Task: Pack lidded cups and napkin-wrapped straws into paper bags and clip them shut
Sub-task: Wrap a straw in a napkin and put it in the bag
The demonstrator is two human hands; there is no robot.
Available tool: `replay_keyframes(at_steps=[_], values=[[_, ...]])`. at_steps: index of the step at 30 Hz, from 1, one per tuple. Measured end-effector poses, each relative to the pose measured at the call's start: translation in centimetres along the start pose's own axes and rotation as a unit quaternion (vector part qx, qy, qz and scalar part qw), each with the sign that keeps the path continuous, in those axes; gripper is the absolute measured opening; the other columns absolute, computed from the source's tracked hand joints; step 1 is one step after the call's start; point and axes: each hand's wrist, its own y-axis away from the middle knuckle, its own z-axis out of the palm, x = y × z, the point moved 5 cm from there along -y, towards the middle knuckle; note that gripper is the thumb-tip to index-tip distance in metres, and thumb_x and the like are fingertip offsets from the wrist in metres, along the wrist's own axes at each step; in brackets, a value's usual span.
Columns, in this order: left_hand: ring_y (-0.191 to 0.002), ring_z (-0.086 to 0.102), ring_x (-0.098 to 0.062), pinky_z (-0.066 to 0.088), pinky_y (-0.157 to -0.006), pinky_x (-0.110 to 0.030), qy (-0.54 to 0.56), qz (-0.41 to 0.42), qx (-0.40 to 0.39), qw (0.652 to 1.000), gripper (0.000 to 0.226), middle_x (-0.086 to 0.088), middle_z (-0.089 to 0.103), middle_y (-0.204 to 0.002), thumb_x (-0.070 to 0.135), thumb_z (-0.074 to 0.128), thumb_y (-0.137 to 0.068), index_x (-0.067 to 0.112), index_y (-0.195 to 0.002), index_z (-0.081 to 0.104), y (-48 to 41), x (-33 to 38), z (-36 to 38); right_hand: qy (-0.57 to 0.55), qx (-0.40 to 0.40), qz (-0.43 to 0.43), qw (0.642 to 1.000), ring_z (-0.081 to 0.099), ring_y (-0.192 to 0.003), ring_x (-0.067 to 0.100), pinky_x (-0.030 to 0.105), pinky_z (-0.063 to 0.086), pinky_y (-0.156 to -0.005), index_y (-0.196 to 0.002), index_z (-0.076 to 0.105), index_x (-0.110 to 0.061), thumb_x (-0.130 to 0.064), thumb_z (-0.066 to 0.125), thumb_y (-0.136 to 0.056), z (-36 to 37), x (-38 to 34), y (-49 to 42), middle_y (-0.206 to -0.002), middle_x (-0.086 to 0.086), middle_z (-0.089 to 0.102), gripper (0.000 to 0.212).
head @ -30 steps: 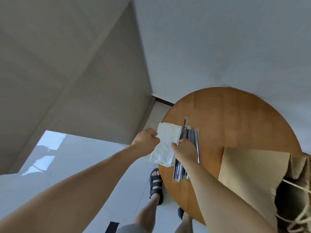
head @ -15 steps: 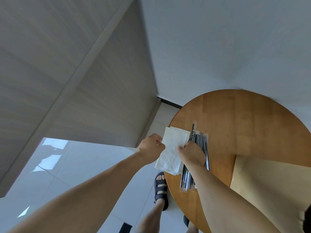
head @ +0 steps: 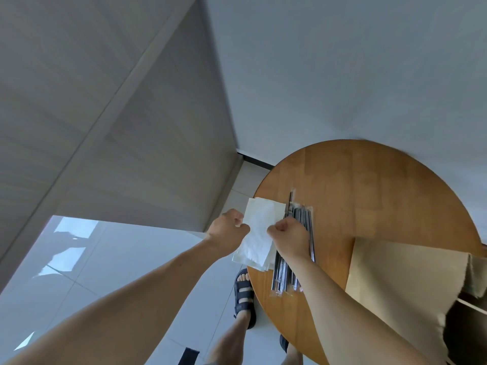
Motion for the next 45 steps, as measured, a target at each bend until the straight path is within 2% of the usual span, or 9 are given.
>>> replay_keyframes(at_steps=[7, 9, 14, 16, 19, 25, 29, 41, 45], values=[[-0.102, 0.056, -0.015, 0.048, -0.081, -0.029, 0.117, -0.043, -0.029, 0.992, 0.058, 0.003, 0.055, -0.125, 0.04, 0.059, -0.091, 0.017, -0.142, 0.042, 1.0, 1.1, 0.5, -0.228, -0.048, -0.008, 0.972, 0.064, -0.075, 0.015, 0.026, 0.052, -0.063, -0.092, 0.06, -0.018, 0.0, 0.064, -0.08, -1.6, -1.0, 2.8, -0.078, -0.003, 0.068, 0.021], [-0.11, 0.06, -0.024, 0.05, -0.098, -0.043, 0.187, -0.065, -0.07, 0.978, 0.051, -0.003, 0.061, -0.125, 0.04, 0.062, -0.092, 0.014, -0.134, 0.05, 1.2, 1.4, 1.3, -0.273, -0.061, -0.004, 0.96, 0.069, -0.084, 0.018, 0.033, 0.059, -0.07, -0.102, 0.059, -0.016, -0.007, 0.063, -0.076, -2.4, -0.8, 3.5, -0.089, -0.001, 0.072, 0.028], [-0.102, 0.068, -0.03, 0.055, -0.094, -0.043, 0.303, -0.064, -0.122, 0.943, 0.019, -0.011, 0.071, -0.111, 0.017, 0.066, -0.092, 0.007, -0.108, 0.067, 1.9, 2.5, 3.2, -0.316, -0.034, 0.012, 0.948, 0.071, -0.08, 0.019, 0.029, 0.056, -0.062, -0.1, 0.062, -0.014, -0.009, 0.068, -0.085, -4.9, 0.8, 3.9, -0.091, 0.006, 0.073, 0.018], [-0.103, 0.066, -0.033, 0.054, -0.096, -0.047, 0.291, -0.061, -0.096, 0.95, 0.017, -0.012, 0.07, -0.111, 0.017, 0.063, -0.094, 0.007, -0.106, 0.067, 2.0, 2.7, 3.4, -0.237, 0.042, 0.01, 0.97, 0.07, -0.08, 0.019, 0.028, 0.053, -0.063, -0.096, 0.063, -0.015, -0.016, 0.064, -0.093, -6.3, 2.7, 3.2, -0.087, 0.004, 0.073, 0.003], [-0.097, 0.066, -0.03, 0.056, -0.089, -0.043, 0.245, -0.045, -0.063, 0.966, 0.013, -0.009, 0.07, -0.105, 0.02, 0.058, -0.096, 0.011, -0.102, 0.065, 2.1, 2.9, 3.4, 0.081, 0.145, 0.037, 0.985, 0.06, -0.086, 0.017, 0.026, 0.039, -0.069, -0.11, 0.063, -0.017, -0.021, 0.059, -0.094, -7.9, 6.0, 1.8, -0.096, -0.004, 0.066, 0.017], [-0.09, 0.066, -0.024, 0.053, -0.069, -0.029, 0.196, -0.028, -0.034, 0.98, 0.018, -0.005, 0.07, -0.102, 0.024, 0.054, -0.097, 0.013, -0.108, 0.063, 2.5, 2.6, 3.0, 0.277, 0.054, 0.09, 0.955, 0.065, -0.082, 0.024, 0.028, 0.052, -0.069, -0.106, 0.064, -0.017, -0.021, 0.059, -0.086, -6.5, 8.9, 0.5, -0.082, 0.0, 0.066, 0.021], [-0.096, 0.064, -0.03, 0.055, -0.08, -0.038, 0.175, -0.031, -0.019, 0.984, 0.019, -0.008, 0.067, -0.103, 0.024, 0.053, -0.097, 0.012, -0.107, 0.062, 3.0, 2.9, 3.0, 0.272, 0.055, 0.097, 0.956, 0.062, -0.064, 0.02, 0.026, 0.051, -0.059, -0.102, 0.065, -0.017, -0.019, 0.062, -0.08, -6.1, 9.2, 0.6, -0.072, -0.004, 0.064, 0.022], [-0.08, 0.059, -0.017, 0.048, -0.06, -0.024, 0.147, -0.012, -0.007, 0.989, 0.018, -0.005, 0.065, -0.098, 0.026, 0.052, -0.097, 0.011, -0.104, 0.06, 3.3, 4.3, 3.0, 0.134, 0.083, 0.059, 0.986, 0.058, -0.062, 0.008, 0.026, 0.04, -0.054, -0.076, 0.055, -0.028, -0.036, 0.062, -0.089, -7.1, 8.1, 1.9, -0.066, -0.012, 0.062, 0.017], [-0.079, 0.057, -0.012, 0.047, -0.06, -0.024, 0.141, 0.041, 0.024, 0.989, 0.014, -0.002, 0.062, -0.094, 0.024, 0.049, -0.097, 0.015, -0.106, 0.055, 4.3, 6.4, 1.8, 0.021, 0.092, -0.048, 0.994, 0.059, -0.063, 0.005, 0.015, 0.038, -0.054, -0.071, 0.056, -0.029, -0.03, 0.068, -0.089, -8.5, 3.0, 4.1, -0.061, -0.011, 0.061, 0.022]])
